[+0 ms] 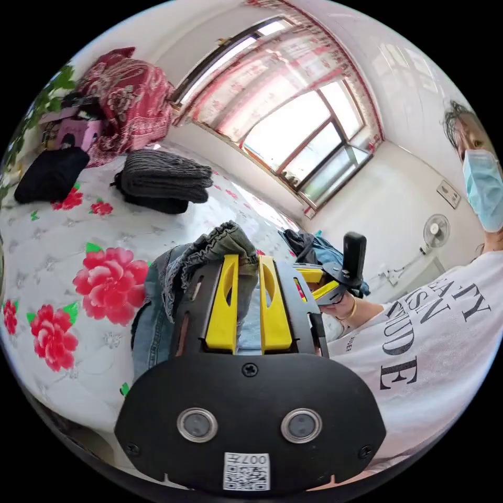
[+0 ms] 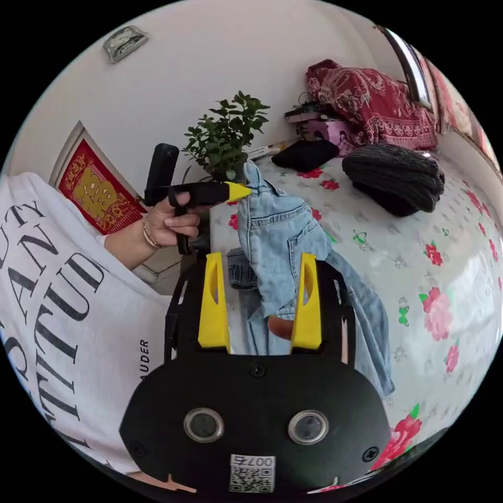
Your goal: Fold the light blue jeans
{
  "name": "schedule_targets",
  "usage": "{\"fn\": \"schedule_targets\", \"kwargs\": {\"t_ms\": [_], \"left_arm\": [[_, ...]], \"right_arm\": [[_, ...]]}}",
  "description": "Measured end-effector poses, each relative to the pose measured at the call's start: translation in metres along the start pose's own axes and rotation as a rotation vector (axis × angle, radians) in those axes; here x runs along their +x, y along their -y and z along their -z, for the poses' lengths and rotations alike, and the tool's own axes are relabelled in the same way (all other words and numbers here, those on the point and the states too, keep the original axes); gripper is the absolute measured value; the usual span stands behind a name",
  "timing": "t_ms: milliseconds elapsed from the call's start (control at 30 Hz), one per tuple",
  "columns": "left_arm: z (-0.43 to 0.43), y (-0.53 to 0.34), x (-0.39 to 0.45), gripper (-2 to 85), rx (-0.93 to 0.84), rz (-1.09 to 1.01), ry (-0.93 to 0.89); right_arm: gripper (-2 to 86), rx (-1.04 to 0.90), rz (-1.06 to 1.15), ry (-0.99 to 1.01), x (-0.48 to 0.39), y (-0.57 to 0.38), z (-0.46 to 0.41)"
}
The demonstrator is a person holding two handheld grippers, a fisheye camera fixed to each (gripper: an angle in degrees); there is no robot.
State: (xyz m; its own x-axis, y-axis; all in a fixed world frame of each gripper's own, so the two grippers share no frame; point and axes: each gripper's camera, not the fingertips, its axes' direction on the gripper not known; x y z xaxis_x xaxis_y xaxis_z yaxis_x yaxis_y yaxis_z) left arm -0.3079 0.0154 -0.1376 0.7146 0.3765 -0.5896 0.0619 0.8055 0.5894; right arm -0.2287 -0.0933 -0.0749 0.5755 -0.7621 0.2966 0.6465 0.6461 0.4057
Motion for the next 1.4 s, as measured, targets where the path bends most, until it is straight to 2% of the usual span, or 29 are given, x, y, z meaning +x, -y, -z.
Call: {"fn": "schedule_targets", "kwargs": {"t_ms": [67,133,200,300,400,467,533,567,667,733,767,833,967,1033,1133,1267,1400], "left_arm": [[-0.011,0.009,0.021,4.2,-0.008,-0.091,-0.012],[-0.009,0.003,0.031,7.5,-0.013,-0.125,0.1],[-0.009,-0.014,0.031,9.8,-0.083,-0.129,0.228],[-0.024,-0.058,0.029,11.5,-0.295,-0.157,0.399],[-0.053,-0.097,0.037,13.1,-0.453,-0.265,0.414],[-0.075,-0.113,0.037,13.3,-0.532,-0.346,0.468],[-0.099,-0.121,0.029,11.7,-0.633,-0.422,0.616],[-0.101,-0.121,0.027,11.1,-0.648,-0.435,0.613],[-0.071,-0.095,0.012,5.9,-0.512,-0.323,0.465],[-0.014,-0.069,-0.028,3.5,-0.303,-0.051,0.366],[0.004,-0.066,-0.041,3.1,-0.231,0.027,0.371],[0.072,-0.065,-0.094,1.4,0.027,0.324,0.422],[0.129,-0.103,-0.168,-0.3,0.258,0.793,0.531],[0.145,-0.15,-0.203,-0.8,0.377,1.115,0.508],[0.144,-0.183,-0.213,-0.8,0.447,1.201,0.33],[0.137,-0.171,-0.192,-0.1,0.332,1.025,0.33],[0.126,-0.149,-0.191,5.3,0.215,0.887,0.257]], "right_arm": [[10.5,-0.083,0.01,-0.196,-0.007,0.015,-0.021],[7.7,-0.083,-0.052,-0.396,0.004,0.008,-0.028],[6.2,-0.049,-0.119,-0.302,0.021,-0.004,-0.016],[4.8,0.045,-0.299,-0.135,0.057,-0.029,0.006],[3.9,0.11,-0.406,-0.066,0.08,-0.047,0.016],[3.7,0.144,-0.454,-0.024,0.089,-0.053,0.018],[3.6,0.156,-0.467,-0.009,0.091,-0.055,0.017],[3.6,0.155,-0.465,-0.008,0.09,-0.055,0.017],[3.9,0.13,-0.442,-0.023,0.087,-0.052,0.018],[4.2,0.122,-0.427,-0.026,0.086,-0.049,0.02],[4.2,0.123,-0.425,-0.022,0.086,-0.048,0.02],[4.6,0.127,-0.397,-0.003,0.082,-0.038,0.017],[5.3,0.124,-0.342,0.075,0.068,-0.007,-0.01],[5.6,0.013,-0.231,0.209,0.048,0.011,-0.048],[5.9,-0.162,-0.138,0.271,0.026,0.01,-0.084],[5.5,-0.215,-0.125,0.225,0.028,-0.005,-0.089],[4.8,-0.174,-0.227,0.231,0.055,-0.014,-0.074]]}}
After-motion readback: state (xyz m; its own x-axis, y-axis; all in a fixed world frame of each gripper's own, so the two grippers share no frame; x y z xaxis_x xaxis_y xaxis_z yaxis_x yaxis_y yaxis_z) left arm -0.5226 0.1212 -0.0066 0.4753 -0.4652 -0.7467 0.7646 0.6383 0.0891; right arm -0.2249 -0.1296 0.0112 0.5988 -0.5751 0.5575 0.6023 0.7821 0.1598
